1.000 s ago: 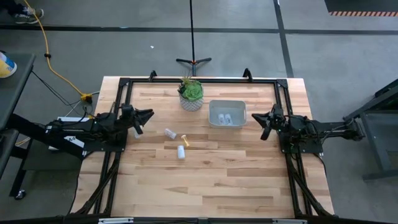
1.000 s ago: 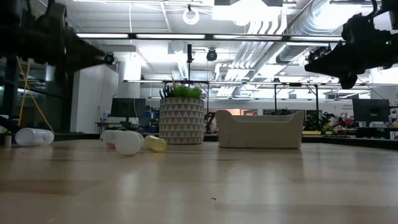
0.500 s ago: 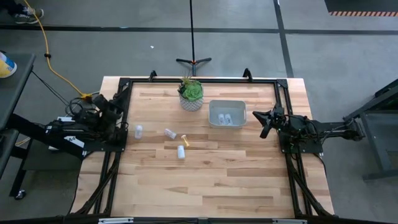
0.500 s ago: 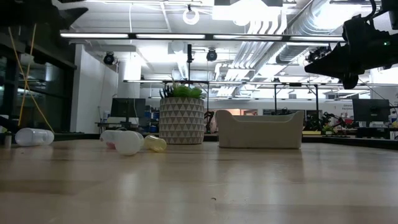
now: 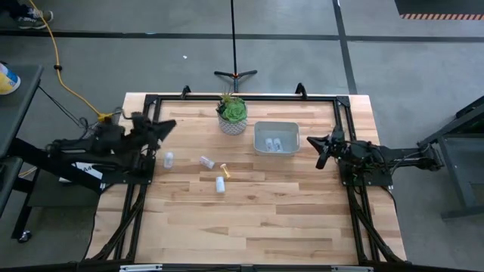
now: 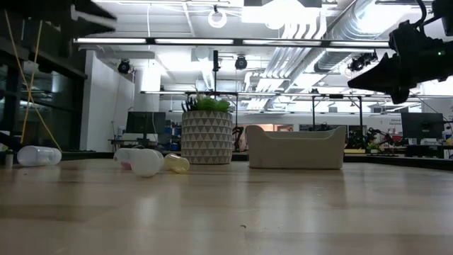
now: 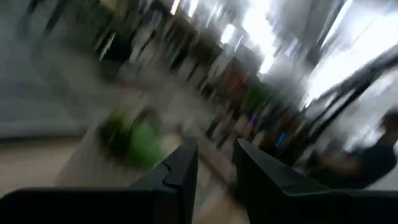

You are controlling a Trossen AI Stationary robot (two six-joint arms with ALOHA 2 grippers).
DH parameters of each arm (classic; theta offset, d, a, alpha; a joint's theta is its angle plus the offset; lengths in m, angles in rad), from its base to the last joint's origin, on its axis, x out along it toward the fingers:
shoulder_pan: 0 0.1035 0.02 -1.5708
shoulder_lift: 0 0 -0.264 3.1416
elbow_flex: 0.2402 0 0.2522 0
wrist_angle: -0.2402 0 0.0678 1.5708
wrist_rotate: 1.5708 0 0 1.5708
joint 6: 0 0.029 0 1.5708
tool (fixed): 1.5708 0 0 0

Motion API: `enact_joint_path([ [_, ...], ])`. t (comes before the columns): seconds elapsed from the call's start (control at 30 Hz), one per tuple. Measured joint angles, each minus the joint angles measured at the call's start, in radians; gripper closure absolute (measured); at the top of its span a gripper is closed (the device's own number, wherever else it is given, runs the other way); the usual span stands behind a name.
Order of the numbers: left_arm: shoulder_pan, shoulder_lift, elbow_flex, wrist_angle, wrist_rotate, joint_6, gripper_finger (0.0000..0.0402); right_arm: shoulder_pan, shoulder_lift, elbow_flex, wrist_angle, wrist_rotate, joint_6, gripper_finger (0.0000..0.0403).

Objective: Pick and place pill bottles into a basket
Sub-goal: Put the transparent medicine bottle into the gray bin

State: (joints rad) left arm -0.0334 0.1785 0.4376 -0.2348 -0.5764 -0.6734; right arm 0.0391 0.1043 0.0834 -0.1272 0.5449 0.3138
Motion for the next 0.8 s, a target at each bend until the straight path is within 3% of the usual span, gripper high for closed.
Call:
enact_joint_path([
  [0.17, 0.000, 0.205, 0.204, -0.522, 0.052, -0.286, 0.0259, 0.000, 0.000, 0.000, -0.011, 0.000, 0.000, 0.0397],
  [0.37, 0.000, 0.423, 0.330, -0.813, 0.120, -0.571, 0.0259, 0.000, 0.000, 0.000, -0.011, 0.001, 0.000, 0.0401],
  [0.6, 0.000, 0.598, 0.354, -0.884, 0.313, -0.666, 0.0259, 0.000, 0.000, 0.000, -0.011, 0.001, 0.000, 0.0401],
  [0.8, 0.001, 0.687, 0.354, -0.904, 0.353, -0.694, 0.0259, 0.000, 0.000, 0.000, -0.011, 0.000, 0.000, 0.0396],
])
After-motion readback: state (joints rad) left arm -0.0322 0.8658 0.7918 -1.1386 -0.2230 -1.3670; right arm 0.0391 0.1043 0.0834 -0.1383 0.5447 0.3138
